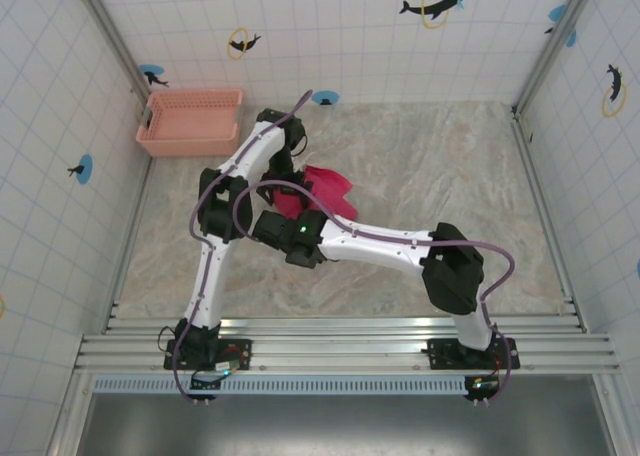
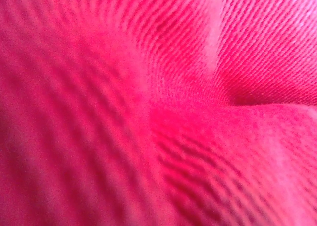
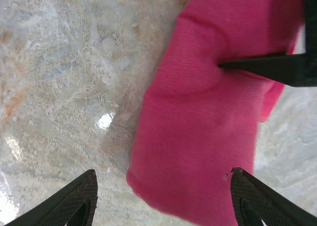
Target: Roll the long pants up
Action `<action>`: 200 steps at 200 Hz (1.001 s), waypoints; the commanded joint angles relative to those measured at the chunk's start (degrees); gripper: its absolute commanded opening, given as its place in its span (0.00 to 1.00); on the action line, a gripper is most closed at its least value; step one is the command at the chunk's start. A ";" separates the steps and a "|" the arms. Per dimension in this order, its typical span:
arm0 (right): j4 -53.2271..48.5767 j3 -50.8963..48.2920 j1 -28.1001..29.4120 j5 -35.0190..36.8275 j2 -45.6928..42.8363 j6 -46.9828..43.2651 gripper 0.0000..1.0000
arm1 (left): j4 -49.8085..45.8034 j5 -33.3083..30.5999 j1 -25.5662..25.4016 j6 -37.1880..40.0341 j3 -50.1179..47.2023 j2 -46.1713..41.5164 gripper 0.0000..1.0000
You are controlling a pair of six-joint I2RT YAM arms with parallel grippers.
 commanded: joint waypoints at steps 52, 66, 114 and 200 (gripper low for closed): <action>4.89 -0.04 -6.13 -1.54 10.77 -3.56 0.72 | 5.28 -4.43 0.40 -0.11 -3.65 2.35 0.98; 4.84 0.61 -6.54 -0.53 13.19 -4.87 0.72 | 5.30 -4.40 0.52 -0.03 -4.45 1.97 0.98; 3.38 3.02 -10.10 -3.99 19.20 -6.22 0.71 | 5.12 -4.32 0.69 0.30 -6.51 0.48 0.97; -3.19 5.82 -17.37 -39.32 18.79 -10.48 0.06 | 4.87 -0.53 3.11 0.52 -9.46 -10.67 0.98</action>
